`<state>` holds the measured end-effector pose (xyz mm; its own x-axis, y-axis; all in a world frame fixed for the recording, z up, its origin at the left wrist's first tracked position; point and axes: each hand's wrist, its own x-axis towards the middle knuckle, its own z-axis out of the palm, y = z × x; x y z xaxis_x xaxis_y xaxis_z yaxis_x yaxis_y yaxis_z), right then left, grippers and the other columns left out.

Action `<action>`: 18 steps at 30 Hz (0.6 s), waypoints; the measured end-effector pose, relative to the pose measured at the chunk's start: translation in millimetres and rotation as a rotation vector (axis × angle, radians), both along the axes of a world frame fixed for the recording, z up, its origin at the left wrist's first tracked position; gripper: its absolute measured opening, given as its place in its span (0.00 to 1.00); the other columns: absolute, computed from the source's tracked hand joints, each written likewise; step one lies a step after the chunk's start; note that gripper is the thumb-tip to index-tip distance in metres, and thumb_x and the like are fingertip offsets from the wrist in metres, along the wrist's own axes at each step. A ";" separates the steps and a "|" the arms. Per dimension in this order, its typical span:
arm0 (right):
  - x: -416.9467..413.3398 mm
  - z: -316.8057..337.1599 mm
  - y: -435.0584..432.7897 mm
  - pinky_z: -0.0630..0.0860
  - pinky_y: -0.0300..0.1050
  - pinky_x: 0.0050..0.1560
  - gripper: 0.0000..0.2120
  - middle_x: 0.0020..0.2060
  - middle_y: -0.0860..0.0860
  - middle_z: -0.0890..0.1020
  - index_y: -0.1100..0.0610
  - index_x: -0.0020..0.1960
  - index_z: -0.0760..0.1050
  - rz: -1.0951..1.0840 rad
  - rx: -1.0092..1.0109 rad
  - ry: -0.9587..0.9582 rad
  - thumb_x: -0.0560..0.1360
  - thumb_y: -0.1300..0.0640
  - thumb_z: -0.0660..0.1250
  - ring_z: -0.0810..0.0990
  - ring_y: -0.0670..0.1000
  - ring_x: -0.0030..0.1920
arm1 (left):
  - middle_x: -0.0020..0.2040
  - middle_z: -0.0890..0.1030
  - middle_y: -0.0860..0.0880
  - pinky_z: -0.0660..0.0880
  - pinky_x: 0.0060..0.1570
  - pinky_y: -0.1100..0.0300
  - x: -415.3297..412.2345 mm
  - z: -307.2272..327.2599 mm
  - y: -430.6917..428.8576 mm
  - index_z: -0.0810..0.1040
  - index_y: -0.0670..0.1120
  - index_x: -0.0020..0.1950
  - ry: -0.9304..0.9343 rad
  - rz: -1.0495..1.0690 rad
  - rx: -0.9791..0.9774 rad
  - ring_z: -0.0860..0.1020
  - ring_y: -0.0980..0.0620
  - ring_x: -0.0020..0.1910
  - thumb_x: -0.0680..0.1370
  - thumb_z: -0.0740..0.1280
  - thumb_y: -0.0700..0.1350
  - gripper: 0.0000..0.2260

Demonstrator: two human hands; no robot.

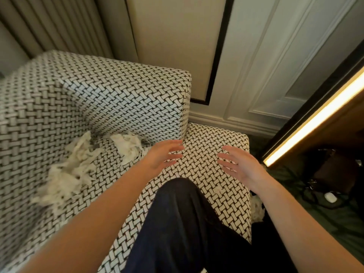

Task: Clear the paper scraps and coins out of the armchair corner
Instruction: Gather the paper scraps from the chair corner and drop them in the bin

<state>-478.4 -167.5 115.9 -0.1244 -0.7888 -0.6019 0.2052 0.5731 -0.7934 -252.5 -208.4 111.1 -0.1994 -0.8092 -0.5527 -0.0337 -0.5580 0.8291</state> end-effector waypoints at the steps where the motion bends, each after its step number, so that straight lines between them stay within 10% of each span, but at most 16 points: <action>1: 11.3 1.2 -3.5 0.77 0.49 0.57 0.11 0.52 0.52 0.82 0.54 0.60 0.75 0.038 -0.010 0.005 0.78 0.55 0.64 0.81 0.52 0.52 | 0.55 0.81 0.48 0.74 0.58 0.53 11.4 -2.0 -1.2 0.76 0.47 0.61 -0.011 0.031 0.003 0.78 0.48 0.56 0.79 0.63 0.44 0.11; 9: 124.3 -8.3 -34.2 0.75 0.49 0.59 0.12 0.52 0.51 0.81 0.55 0.60 0.74 0.325 -0.078 0.103 0.78 0.55 0.62 0.80 0.51 0.53 | 0.54 0.81 0.47 0.73 0.59 0.52 107.0 -21.8 -2.1 0.76 0.46 0.60 -0.098 0.270 0.062 0.79 0.48 0.53 0.79 0.64 0.42 0.10; 16: 192.3 -56.0 -49.4 0.72 0.35 0.43 0.15 0.61 0.48 0.74 0.52 0.64 0.73 0.750 -0.249 0.602 0.78 0.55 0.60 0.75 0.42 0.44 | 0.54 0.81 0.47 0.73 0.59 0.52 144.2 -35.9 8.8 0.78 0.47 0.57 -0.147 0.375 0.121 0.80 0.48 0.52 0.76 0.68 0.40 0.10; 18: 205.3 -71.2 -53.8 0.74 0.43 0.55 0.17 0.66 0.52 0.71 0.48 0.66 0.70 0.896 -0.262 0.739 0.77 0.54 0.61 0.76 0.49 0.57 | 0.53 0.82 0.47 0.73 0.59 0.51 149.0 -39.9 12.9 0.78 0.46 0.57 -0.154 0.395 0.129 0.80 0.48 0.51 0.76 0.67 0.40 0.11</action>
<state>-273.1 -221.3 44.7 0.2850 -0.8599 -0.4236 -0.7420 0.0818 -0.6654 -103.5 -195.5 71.1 0.2033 -0.7295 -0.6531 0.0853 -0.6513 0.7540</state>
